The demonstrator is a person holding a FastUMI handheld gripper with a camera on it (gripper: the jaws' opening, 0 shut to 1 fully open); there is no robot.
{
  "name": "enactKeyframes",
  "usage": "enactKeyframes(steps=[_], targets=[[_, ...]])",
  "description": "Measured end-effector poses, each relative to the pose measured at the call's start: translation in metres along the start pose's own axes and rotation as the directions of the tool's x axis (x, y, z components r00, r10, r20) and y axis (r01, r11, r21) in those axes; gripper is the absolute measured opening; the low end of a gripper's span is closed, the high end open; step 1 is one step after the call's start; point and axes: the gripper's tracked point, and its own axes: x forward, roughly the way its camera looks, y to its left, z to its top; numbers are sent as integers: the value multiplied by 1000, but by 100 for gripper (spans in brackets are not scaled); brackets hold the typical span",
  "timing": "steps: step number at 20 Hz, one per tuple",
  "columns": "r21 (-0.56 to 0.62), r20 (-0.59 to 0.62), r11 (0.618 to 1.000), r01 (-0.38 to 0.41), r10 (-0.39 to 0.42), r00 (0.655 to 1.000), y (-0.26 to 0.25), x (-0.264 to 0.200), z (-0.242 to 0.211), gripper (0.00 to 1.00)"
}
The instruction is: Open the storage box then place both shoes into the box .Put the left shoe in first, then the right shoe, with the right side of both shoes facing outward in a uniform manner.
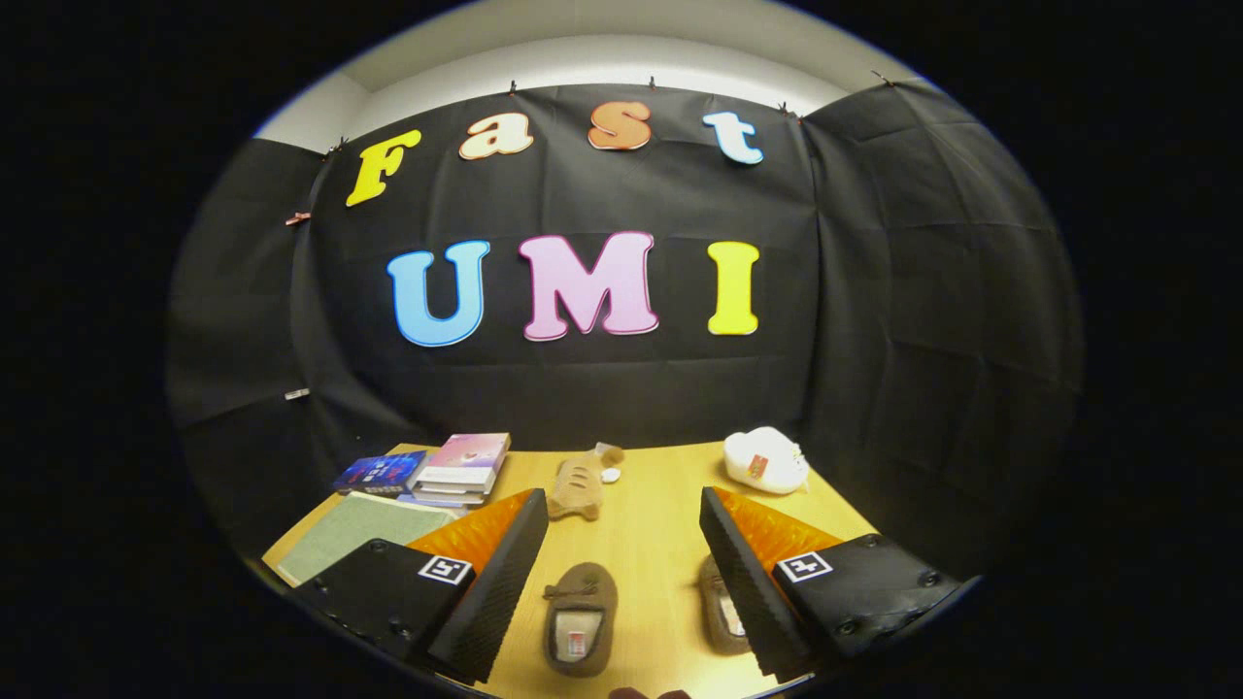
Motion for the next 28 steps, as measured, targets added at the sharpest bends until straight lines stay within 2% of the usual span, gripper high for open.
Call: enactKeyframes(steps=[3,5,8,10,13,16,19,21,22,25,26,28], targets=[[86,-112,989,-118,127,985,28,3,-26,99],[164,-179,966,-199,228,957,50,3,-46,99],[303,-294,905,-300,388,874,89,0,-84,99],[388,-350,861,-329,468,811,108,-7,-108,98],[512,-407,792,-333,565,717,132,-15,-142,98],[608,-443,736,-298,626,642,145,-13,-172,98],[691,-453,664,-286,706,545,162,-15,-194,98],[749,-445,603,-275,765,465,173,-21,-203,98],[782,-429,567,-260,791,436,176,-22,-207,99],[821,-390,504,-269,838,381,180,-26,-206,98],[854,-357,453,-255,868,345,186,-28,-204,98],[900,-315,386,-200,896,312,192,-25,-203,98]])
